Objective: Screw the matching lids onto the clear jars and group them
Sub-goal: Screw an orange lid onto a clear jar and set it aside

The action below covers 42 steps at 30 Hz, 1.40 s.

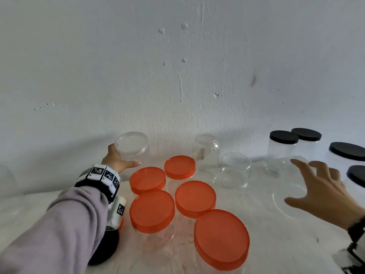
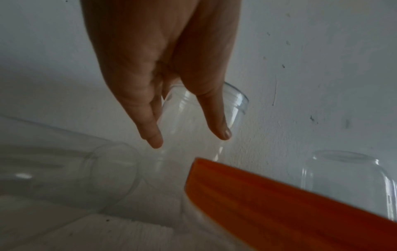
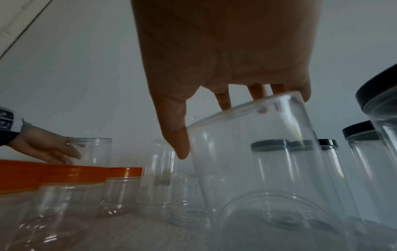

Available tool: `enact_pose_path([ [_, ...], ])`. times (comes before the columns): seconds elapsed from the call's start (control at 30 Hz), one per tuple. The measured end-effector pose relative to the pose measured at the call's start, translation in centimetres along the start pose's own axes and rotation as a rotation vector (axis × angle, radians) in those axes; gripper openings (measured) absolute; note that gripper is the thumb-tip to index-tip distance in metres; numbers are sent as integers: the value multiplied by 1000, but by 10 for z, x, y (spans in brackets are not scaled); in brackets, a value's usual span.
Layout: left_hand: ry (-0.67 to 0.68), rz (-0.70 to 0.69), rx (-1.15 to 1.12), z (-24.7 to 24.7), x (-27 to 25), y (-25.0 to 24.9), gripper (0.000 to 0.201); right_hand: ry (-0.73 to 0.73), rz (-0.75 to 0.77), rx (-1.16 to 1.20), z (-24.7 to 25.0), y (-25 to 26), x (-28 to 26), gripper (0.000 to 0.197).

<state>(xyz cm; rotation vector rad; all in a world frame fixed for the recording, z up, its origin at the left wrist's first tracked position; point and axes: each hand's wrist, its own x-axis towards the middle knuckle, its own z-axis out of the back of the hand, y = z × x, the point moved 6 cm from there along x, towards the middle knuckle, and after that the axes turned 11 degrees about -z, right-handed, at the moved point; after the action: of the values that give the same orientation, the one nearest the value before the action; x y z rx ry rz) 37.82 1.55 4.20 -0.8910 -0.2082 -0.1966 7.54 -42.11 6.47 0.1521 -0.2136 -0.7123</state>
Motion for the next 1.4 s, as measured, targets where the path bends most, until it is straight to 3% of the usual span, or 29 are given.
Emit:
enact_pose_path([
  [0.37, 71, 183, 43, -11, -6, 22, 109, 64, 87, 92, -2, 4, -29, 116],
  [0.73, 137, 149, 104, 7, -32, 22, 95, 118, 87, 264, -3, 14, -29, 104],
  [0.8, 176, 108, 226, 15, -47, 10, 81, 130, 42, 312, -4, 12, -26, 106],
  [0.9, 341, 31, 338, 18, -80, -10, 33, 237, -80, 471, -9, 6, -21, 104],
  [1.0, 491, -13, 419, 9, -122, -23, 25, 465, -152, 779, -18, 4, -22, 96],
  [1.1, 524, -5, 439, 3, -159, -30, 17, 608, -149, 901, -24, 6, -25, 90],
  [1.23, 668, -60, 666, -6, -198, -38, 34, 662, -169, 1027, -27, 9, -24, 70],
  [1.4, 884, 39, 683, -31, -246, -25, 89, 728, -172, 1238, -26, 14, -27, 62],
])
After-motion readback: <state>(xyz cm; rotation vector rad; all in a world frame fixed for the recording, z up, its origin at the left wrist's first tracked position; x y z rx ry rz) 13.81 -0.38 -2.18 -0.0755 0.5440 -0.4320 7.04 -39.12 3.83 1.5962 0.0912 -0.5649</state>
